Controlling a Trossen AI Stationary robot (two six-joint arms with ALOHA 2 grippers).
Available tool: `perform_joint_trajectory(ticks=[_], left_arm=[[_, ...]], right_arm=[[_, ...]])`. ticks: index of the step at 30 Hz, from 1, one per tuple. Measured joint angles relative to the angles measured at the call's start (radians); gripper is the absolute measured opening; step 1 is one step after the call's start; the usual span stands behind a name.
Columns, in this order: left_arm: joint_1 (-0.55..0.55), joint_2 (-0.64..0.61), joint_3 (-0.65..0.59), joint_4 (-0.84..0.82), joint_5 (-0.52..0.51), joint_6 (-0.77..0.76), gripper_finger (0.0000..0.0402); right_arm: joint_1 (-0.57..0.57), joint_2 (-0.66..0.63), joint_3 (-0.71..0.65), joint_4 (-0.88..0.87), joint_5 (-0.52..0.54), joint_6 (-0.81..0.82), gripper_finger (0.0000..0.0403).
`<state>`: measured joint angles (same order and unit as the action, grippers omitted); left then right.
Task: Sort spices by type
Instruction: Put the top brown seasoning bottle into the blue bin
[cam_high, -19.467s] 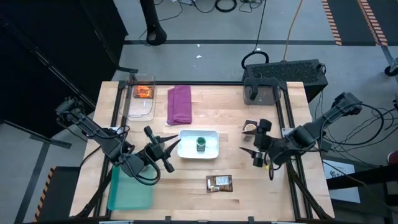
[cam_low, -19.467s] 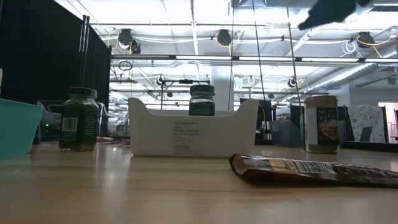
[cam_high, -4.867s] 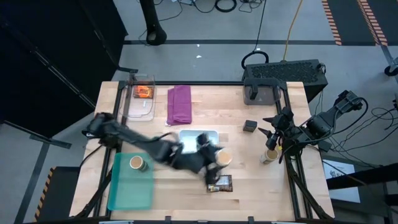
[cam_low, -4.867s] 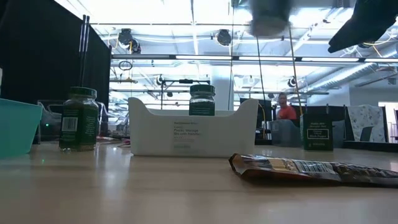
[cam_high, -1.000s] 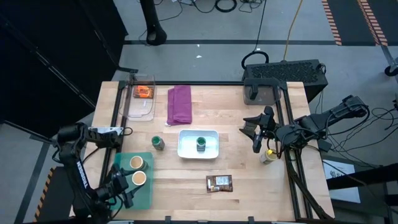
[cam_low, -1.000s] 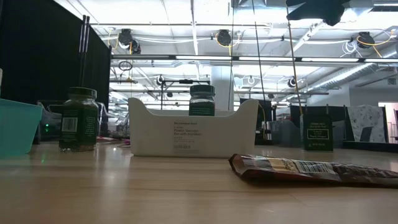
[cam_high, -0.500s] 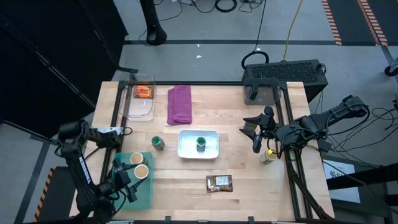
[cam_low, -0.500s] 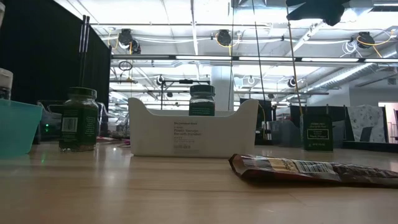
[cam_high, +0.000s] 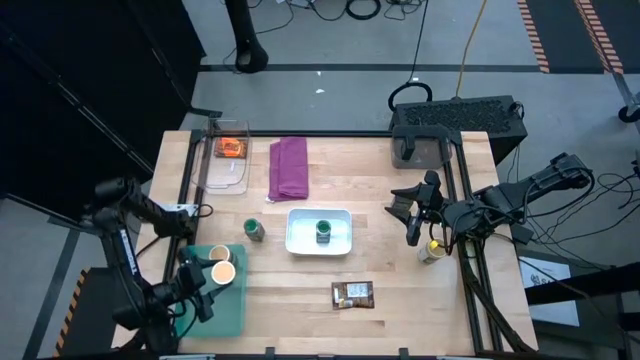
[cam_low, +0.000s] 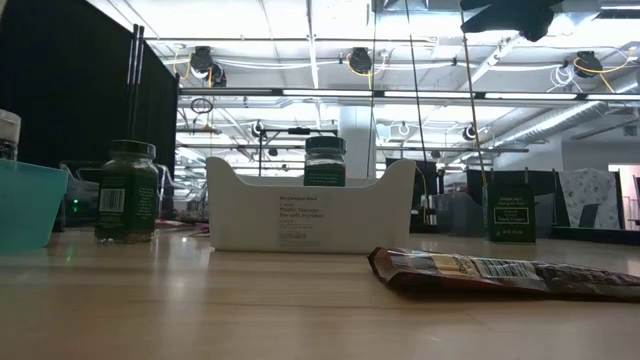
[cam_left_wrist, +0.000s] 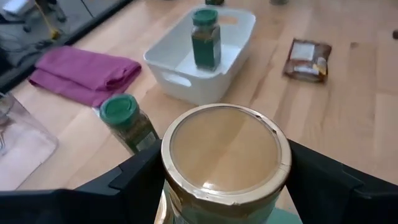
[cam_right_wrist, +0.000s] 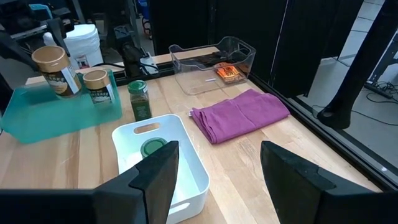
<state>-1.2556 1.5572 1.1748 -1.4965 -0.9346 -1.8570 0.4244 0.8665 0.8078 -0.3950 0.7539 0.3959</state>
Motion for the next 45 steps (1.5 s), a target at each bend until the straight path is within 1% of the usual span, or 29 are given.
perform_joint_trajectory(ticks=[5,7,12,14,17,21,24,35,45], left_arm=[[0.001,-0.041,0.0,-0.002,0.107,0.015,0.0283],[-0.005,-0.054,0.0,0.019,0.132,0.043,0.0283],[-0.015,-0.06,-0.004,0.045,0.13,0.057,0.0283],[-0.01,-0.06,-0.012,0.06,0.112,0.057,0.0283],[0.0,-0.06,-0.028,0.078,0.114,0.056,0.0283],[-0.005,-0.06,-0.064,0.131,0.12,0.032,0.0283],[-0.011,-0.059,-0.095,0.184,0.12,0.031,0.0283],[-0.01,-0.059,-0.157,0.284,0.131,0.033,0.0283],[-0.01,-0.059,-0.161,0.29,0.143,0.032,0.0284]], right_arm=[[0.0,0.0,0.0,-0.003,-0.002,-0.008,0.0209],[0.0,0.0,0.0,-0.004,-0.002,-0.008,0.0209],[0.0,0.0,0.0,-0.006,-0.002,-0.019,0.0209],[0.0,0.0,0.0,-0.006,-0.002,-0.019,0.0209],[0.0,0.0,0.0,-0.009,-0.003,-0.02,0.0209],[0.0,0.0,0.0,-0.02,-0.029,-0.019,0.0209],[0.0,0.0,0.0,-0.025,-0.03,-0.019,0.0209],[0.0,0.0,-0.01,-0.029,-0.028,-0.019,0.0209],[0.0,0.0,-0.02,-0.028,-0.027,-0.015,0.0209]])
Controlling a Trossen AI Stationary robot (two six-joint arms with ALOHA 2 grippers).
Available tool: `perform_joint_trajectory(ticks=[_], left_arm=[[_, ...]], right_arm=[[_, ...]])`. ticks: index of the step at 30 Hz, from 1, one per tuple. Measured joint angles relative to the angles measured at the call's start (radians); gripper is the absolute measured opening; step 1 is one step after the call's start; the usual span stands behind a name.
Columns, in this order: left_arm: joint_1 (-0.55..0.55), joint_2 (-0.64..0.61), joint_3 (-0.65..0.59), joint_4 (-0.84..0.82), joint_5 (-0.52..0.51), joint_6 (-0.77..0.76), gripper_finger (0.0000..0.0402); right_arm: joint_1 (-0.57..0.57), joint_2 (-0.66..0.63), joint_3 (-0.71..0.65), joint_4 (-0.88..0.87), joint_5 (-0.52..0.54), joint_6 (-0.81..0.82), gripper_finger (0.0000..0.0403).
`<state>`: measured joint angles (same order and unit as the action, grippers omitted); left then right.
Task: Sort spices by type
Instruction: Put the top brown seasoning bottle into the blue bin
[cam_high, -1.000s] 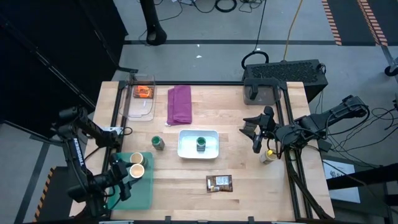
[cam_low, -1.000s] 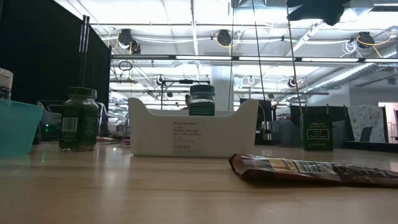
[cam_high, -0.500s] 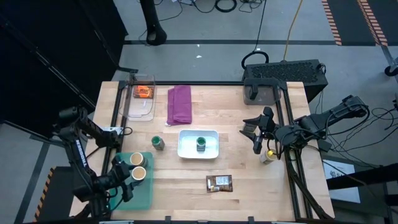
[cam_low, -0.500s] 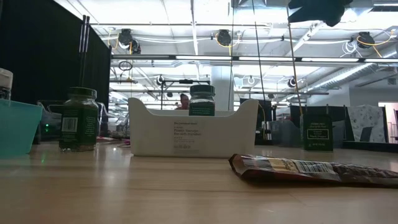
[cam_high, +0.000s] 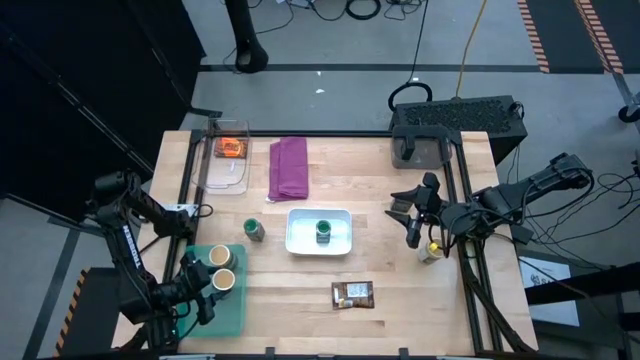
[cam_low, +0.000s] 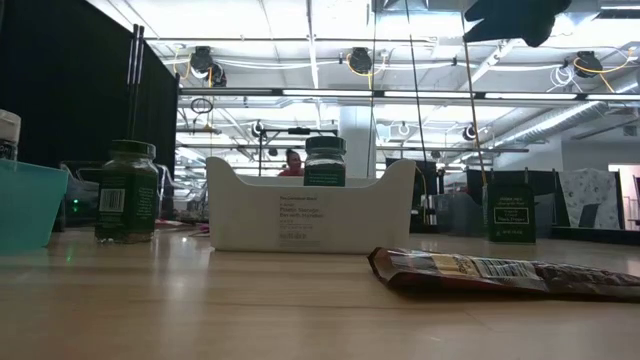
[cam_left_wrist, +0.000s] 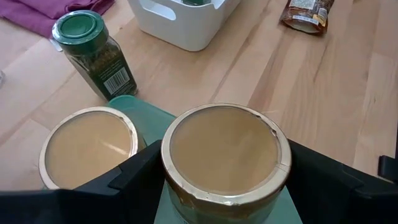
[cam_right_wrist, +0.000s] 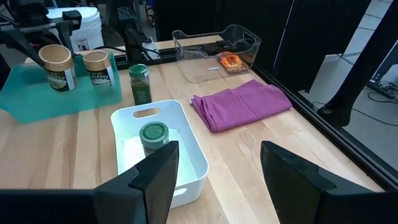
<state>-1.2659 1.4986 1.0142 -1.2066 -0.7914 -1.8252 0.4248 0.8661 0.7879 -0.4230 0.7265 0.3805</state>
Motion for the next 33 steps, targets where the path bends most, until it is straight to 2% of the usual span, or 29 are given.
perform_joint_trajectory(ticks=[27,33], left_arm=[[0.0,0.044,0.0,0.024,0.009,0.008,0.029],[-0.006,0.044,0.0,0.014,-0.078,0.041,0.029]], right_arm=[[0.0,0.0,-0.001,0.0,0.002,0.0,0.021],[0.0,0.0,-0.001,-0.001,0.002,0.0,0.021]])
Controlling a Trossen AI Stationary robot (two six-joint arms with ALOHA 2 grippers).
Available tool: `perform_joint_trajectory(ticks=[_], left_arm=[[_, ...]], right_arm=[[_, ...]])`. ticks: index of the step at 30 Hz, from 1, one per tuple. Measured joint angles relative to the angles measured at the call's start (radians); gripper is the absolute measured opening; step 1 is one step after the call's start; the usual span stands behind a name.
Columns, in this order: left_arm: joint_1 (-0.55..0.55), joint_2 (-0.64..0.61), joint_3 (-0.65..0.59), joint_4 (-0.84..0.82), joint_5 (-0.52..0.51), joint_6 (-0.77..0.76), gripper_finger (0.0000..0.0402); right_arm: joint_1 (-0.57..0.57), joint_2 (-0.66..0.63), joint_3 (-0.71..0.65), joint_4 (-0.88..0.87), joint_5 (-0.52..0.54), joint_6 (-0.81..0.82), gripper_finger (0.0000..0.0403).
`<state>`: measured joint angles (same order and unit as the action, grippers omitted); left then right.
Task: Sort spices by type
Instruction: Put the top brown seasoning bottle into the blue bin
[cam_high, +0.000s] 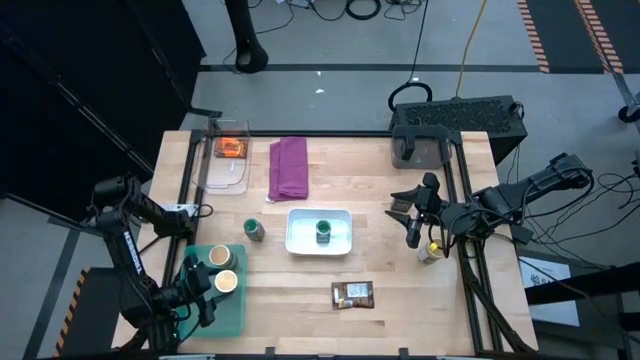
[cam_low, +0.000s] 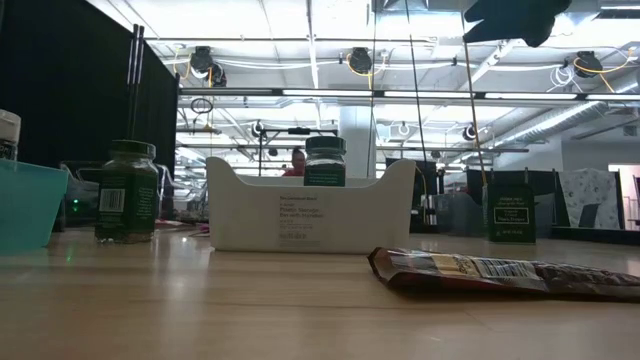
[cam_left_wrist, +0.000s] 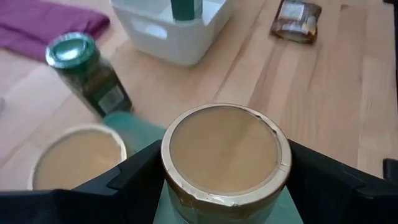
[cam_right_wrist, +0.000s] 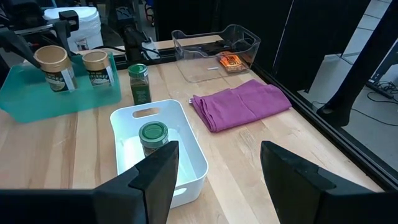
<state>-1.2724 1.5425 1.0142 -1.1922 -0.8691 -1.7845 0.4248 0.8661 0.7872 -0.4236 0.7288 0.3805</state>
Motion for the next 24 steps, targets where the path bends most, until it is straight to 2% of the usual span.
perform_joint_trajectory(ticks=[9,14,24], left_arm=[[0.0,0.0,-0.009,0.01,-0.015,0.012,0.029],[-0.002,0.0,-0.008,0.006,-0.09,0.061,0.029],[0.001,0.017,-0.008,0.006,-0.089,0.063,0.029]], right_arm=[[0.0,0.0,0.0,0.0,0.0,0.0,0.021],[0.0,0.0,0.0,-0.002,0.0,0.0,0.021],[0.0,0.0,0.0,-0.002,-0.001,-0.004,0.021]])
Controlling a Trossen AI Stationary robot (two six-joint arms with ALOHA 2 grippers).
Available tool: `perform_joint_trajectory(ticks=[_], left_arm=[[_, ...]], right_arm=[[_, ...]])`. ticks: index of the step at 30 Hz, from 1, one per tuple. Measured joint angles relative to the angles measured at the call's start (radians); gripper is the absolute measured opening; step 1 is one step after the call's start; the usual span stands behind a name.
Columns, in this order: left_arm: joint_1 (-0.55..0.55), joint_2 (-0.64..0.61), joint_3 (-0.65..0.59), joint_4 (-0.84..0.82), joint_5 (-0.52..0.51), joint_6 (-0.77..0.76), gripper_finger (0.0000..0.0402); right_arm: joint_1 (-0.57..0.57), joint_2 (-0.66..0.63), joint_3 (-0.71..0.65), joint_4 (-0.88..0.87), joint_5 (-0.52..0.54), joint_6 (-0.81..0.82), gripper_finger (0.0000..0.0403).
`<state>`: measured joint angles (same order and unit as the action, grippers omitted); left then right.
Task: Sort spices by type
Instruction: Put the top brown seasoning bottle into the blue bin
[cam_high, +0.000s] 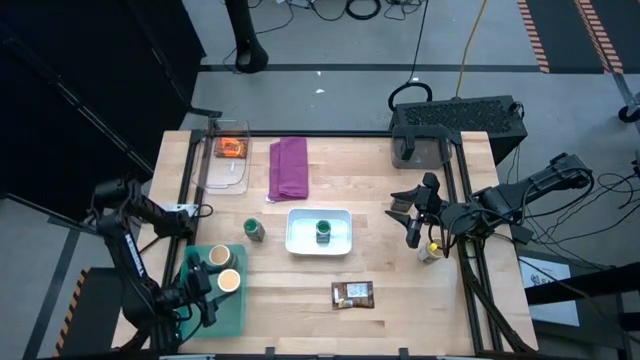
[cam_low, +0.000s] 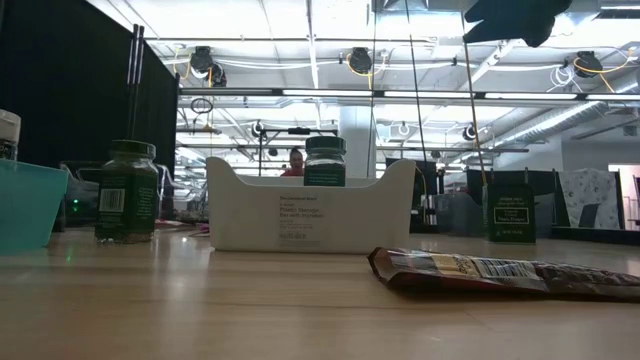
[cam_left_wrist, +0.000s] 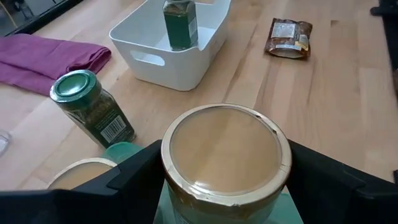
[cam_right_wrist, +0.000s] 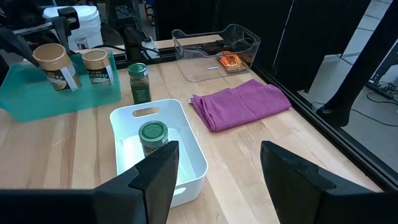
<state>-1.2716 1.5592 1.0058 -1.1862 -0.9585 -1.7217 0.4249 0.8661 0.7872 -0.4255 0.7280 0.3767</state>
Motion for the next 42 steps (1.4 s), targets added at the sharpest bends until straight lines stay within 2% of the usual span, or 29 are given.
perform_joint_trajectory(ticks=[6,14,31,42], left_arm=[[0.0,0.052,0.0,0.002,0.089,-0.002,0.029],[0.0,0.1,0.0,0.001,0.09,-0.102,0.029],[-0.001,0.11,0.0,0.004,0.089,-0.104,0.0291],[0.011,0.11,0.0,-0.009,0.079,-0.133,0.0325]], right_arm=[[0.0,0.0,0.0,0.0,0.0,0.0,0.021],[0.0,0.0,0.0,0.001,0.0,0.0,0.021],[0.0,0.0,0.0,0.002,0.0,0.0,0.021],[0.0,0.0,0.0,0.006,0.0,0.003,0.021]])
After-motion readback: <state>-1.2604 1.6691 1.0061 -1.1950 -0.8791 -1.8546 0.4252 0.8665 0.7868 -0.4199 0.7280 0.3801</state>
